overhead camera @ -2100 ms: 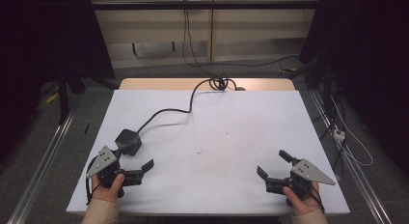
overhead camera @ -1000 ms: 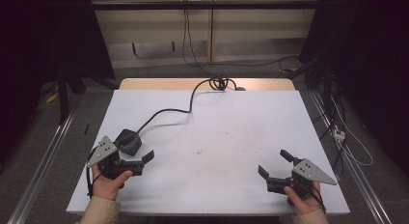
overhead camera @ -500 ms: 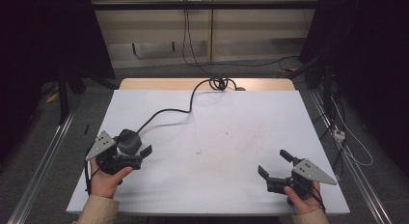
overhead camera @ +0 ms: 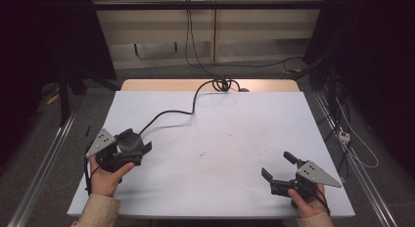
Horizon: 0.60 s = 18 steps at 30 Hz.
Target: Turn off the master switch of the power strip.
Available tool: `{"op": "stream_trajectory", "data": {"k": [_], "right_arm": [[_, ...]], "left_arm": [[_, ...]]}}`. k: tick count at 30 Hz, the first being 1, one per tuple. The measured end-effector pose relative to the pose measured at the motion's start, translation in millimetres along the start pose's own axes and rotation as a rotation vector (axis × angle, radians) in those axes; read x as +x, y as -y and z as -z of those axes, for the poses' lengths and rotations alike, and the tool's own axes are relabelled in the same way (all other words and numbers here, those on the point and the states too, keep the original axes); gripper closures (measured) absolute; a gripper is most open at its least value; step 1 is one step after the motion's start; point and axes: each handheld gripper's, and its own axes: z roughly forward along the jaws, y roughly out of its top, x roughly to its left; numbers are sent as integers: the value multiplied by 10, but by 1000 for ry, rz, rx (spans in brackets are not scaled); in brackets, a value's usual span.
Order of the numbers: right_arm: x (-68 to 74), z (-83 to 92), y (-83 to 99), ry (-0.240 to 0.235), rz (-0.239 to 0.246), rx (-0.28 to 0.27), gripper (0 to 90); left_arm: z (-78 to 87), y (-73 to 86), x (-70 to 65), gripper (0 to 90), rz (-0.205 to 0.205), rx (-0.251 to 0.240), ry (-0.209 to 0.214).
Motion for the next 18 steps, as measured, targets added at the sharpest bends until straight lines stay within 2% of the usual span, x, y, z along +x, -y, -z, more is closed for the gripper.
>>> {"op": "stream_trajectory", "data": {"k": [4,18], "right_arm": [[-2,0,0,2,-1,1,30],[-3,-2,2,0,2,3,32]], "left_arm": [[-6,-23,29,184,1,9,10],[-52,-42,77,375,-16,30,5]]}}
